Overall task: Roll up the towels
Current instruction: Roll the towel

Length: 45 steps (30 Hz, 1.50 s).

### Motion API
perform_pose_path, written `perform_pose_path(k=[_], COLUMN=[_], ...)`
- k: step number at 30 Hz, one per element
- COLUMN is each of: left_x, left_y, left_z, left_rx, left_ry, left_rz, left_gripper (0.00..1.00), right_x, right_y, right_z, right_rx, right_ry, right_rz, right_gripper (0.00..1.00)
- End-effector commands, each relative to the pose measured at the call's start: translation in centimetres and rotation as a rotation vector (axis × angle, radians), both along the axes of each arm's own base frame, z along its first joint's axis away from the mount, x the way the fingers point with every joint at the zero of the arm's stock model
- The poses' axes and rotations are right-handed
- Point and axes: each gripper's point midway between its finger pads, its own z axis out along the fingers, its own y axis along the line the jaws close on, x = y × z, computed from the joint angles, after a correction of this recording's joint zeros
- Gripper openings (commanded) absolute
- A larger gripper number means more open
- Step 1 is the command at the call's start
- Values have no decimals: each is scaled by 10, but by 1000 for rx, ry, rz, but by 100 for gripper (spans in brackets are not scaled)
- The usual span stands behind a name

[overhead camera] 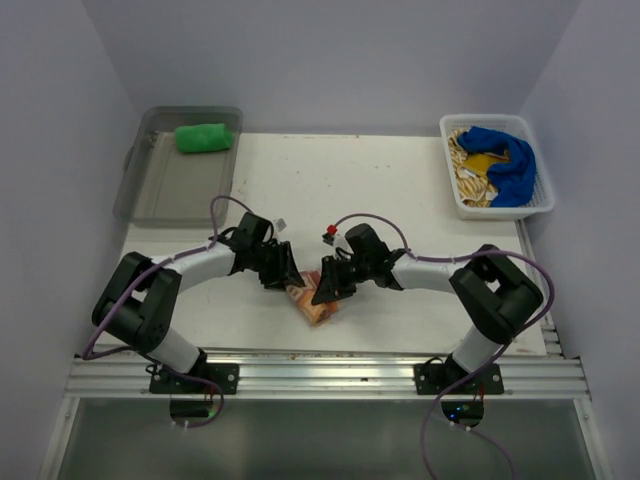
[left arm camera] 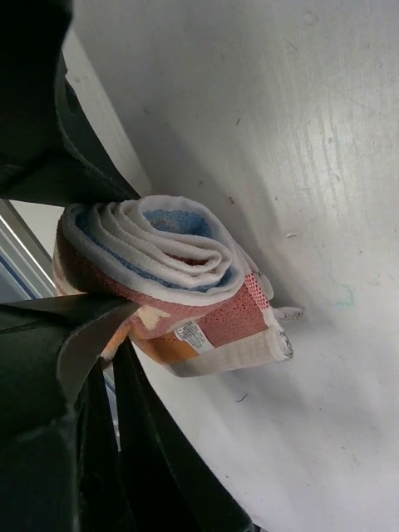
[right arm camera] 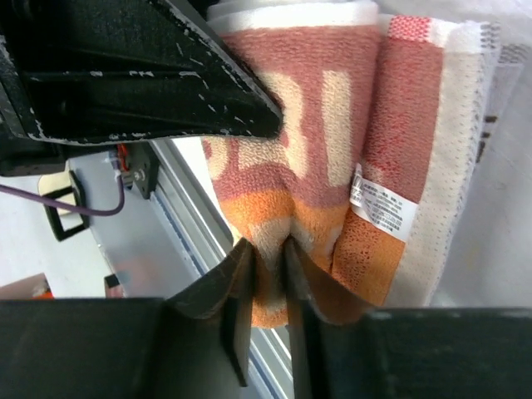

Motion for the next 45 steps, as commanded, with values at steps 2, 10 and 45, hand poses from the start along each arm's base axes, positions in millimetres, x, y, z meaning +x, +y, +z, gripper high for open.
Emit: perform_pose_path(k=[2,10,45], left_x=[15,10,8], left_y=[-6,1,-2], left_z=[10,21,24], left_rx=[-7,18,7], left_ry=[-50,-36,-7], left_rz=[18,64,66], left_gripper=[36,32,44], right_x=[10,21,-13], right_y=[-12,-41,18], right_z=[5,43,12], right_rx=[-120,-426,-906], right_ry=[-49,-369,-954], right_rz=[-46,-97,142], right_gripper=[39,64,26])
